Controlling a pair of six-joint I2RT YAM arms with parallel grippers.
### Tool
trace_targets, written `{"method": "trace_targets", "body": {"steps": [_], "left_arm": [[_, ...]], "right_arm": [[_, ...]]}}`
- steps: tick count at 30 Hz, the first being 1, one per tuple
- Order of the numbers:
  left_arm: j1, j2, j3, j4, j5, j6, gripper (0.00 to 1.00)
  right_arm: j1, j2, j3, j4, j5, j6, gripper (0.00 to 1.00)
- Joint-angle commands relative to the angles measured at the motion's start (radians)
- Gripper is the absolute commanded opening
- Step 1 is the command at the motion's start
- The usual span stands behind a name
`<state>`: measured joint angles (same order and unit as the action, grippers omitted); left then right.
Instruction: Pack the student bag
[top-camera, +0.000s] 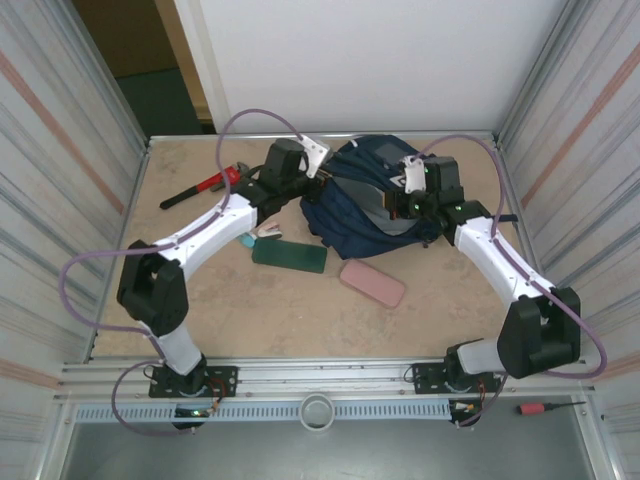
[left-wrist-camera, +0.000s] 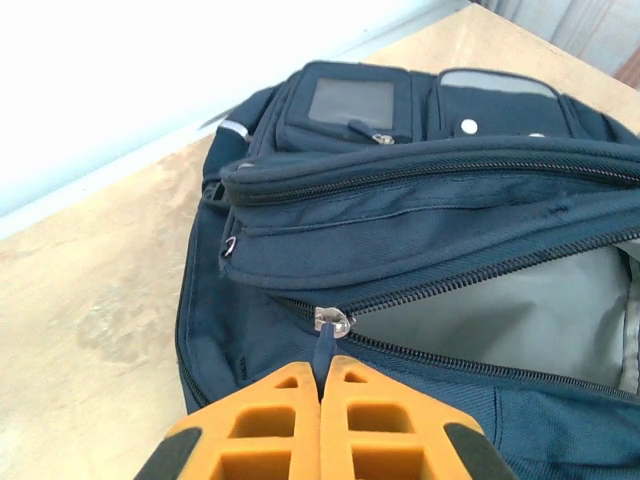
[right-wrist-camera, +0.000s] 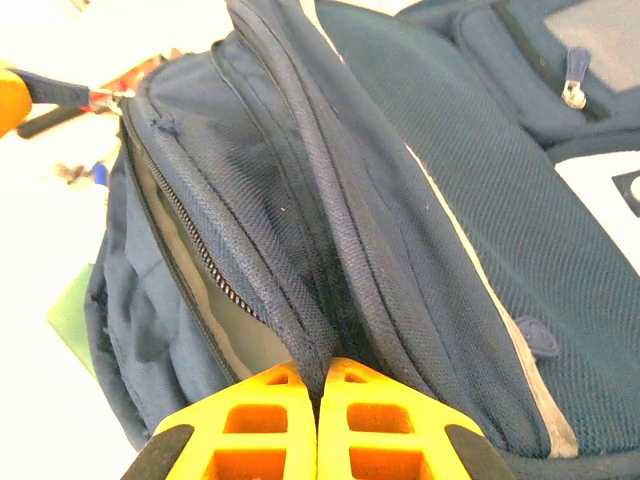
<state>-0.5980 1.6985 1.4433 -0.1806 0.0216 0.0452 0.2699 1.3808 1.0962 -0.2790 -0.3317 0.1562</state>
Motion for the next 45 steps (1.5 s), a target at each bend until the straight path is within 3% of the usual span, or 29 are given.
{"method": "trace_targets", "body": {"steps": [1,11,14,22,26,31,37,45], "left_arm": [[0.017,-0.123,0.002,0.025,-0.059,-0.004,0.0],[-0.013,-0.211,-0.084,0.033,-0.049,-0.02,0.0],[-0.032,-0.212,-0.108,0.042,-0.038,-0.03,0.0],[-0.064,-0.161,-0.078,0.03,-0.026,-0.029,0.0],[-0.063,-0.15,-0.071,0.026,-0.025,-0.027,0.0],[-0.068,-0.139,-0.068,0.024,-0.022,-0.028,0.0],[-0.07,-0.126,-0.071,0.02,-0.024,-0.029,0.0],[-0.071,-0.114,-0.093,0.021,-0.028,-0.033,0.0]], "right_arm": [[0.024,0.034,0.1,-0.022,-0.054,-0.009,0.0],[-0.057,0.03,0.081,-0.146,0.03,-0.011,0.0],[-0.05,0.041,0.059,-0.155,0.011,0.007,0.07],[0.061,0.016,0.081,-0.247,0.073,0.0,0.37],[0.13,-0.073,0.035,-0.236,0.104,-0.002,0.46],[0.251,-0.109,-0.005,-0.181,0.121,-0.024,0.49],[0.313,-0.01,0.013,-0.121,0.103,-0.033,0.52],[0.362,0.115,0.007,-0.122,0.263,-0.103,0.58]]}}
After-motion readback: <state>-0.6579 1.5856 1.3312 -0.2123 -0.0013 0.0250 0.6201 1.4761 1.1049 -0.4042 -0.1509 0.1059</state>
